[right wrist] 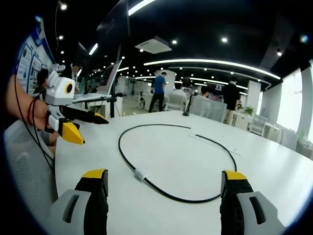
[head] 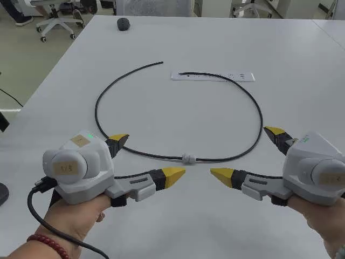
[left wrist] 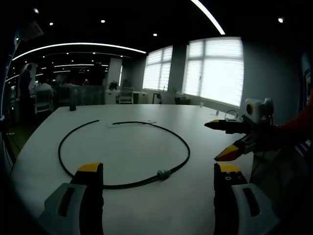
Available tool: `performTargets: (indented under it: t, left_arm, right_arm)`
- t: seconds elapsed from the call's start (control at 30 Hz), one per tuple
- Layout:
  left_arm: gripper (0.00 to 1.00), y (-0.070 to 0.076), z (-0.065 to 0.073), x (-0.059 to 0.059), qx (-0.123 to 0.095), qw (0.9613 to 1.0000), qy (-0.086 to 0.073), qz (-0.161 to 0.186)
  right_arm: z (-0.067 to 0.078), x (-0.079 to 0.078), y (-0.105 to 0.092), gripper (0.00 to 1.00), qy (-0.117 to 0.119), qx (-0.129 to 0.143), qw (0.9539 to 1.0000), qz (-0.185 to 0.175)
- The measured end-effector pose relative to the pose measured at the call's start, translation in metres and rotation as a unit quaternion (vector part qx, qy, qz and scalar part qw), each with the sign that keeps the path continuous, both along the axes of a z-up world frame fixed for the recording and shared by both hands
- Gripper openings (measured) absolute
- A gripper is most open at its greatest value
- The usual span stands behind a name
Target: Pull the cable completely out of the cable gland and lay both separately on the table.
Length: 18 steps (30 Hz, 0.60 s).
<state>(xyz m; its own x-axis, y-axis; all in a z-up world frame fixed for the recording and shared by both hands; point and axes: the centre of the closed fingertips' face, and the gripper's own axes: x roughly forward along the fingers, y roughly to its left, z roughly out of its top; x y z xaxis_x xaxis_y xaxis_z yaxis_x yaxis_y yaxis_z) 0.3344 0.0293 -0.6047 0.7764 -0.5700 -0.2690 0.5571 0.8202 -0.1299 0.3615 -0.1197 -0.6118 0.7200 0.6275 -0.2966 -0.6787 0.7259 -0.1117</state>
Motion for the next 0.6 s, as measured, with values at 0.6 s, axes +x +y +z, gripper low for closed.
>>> performTargets:
  t: [0.6]
  left_arm:
    - [0.94,0.0003,-0.0038,-0.0015,-0.004,0.9999,0.011,0.001]
  right_arm:
    - [0.0012,0.0022,-0.0068,0.98,0.005,0.01,0.9998,-0.013]
